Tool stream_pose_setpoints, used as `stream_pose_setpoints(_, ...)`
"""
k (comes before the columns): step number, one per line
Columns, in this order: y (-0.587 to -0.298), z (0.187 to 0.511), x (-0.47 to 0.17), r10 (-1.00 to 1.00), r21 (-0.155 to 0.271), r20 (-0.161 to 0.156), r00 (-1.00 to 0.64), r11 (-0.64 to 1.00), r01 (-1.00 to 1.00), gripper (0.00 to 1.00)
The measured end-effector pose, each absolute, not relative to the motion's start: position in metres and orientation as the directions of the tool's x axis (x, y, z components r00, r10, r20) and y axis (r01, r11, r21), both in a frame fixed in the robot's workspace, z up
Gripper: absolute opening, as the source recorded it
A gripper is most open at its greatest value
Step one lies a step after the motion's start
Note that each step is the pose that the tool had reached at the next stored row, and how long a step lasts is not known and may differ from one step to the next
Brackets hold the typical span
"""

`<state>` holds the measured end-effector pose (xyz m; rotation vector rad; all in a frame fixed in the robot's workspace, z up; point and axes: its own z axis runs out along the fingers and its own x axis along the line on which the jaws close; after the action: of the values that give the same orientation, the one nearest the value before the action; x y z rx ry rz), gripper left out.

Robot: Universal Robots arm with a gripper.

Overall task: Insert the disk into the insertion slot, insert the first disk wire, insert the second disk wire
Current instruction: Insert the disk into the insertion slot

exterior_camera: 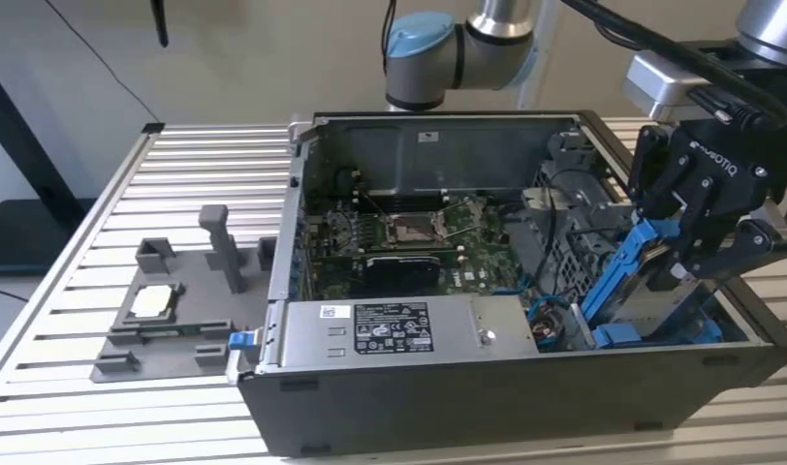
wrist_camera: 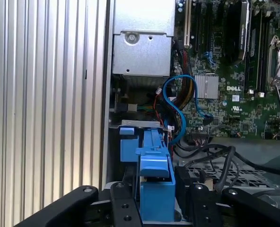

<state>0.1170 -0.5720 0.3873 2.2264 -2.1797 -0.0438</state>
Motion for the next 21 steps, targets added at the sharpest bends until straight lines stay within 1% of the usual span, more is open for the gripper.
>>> stream_pose_setpoints(3, -0.5719, 0.3872, 0.117, -1.0, 0.038, -0.002, 0.021, -0.021, -0.999, 0.45)
stream_pose_setpoints(5, -0.5719, 0.3873, 0.117, -1.0, 0.038, -0.002, 0.021, -0.021, -0.999, 0.32)
stream_pose_setpoints(13, -0.5718, 0.3873, 0.117, -1.0, 0.038, -0.002, 0.021, -0.021, -0.999, 0.32)
stream_pose_setpoints(14, -0.5718, 0.3873, 0.117, -1.0, 0.038, -0.002, 0.021, -0.021, -0.999, 0.33)
stream_pose_setpoints(15, -0.5718, 0.3873, 0.117, -1.0, 0.038, -0.002, 0.021, -0.021, -0.999, 0.39)
stream_pose_setpoints(17, -0.5718, 0.3873, 0.117, -1.0, 0.038, -0.002, 0.021, -0.021, -0.999, 0.39)
stream_pose_setpoints(18, -0.5718, 0.3872, 0.117, -1.0, 0.038, -0.002, 0.021, -0.021, -0.999, 0.46)
stream_pose_setpoints(21, -0.5718, 0.3873, 0.117, -1.0, 0.038, -0.002, 0.021, -0.021, -0.999, 0.46)
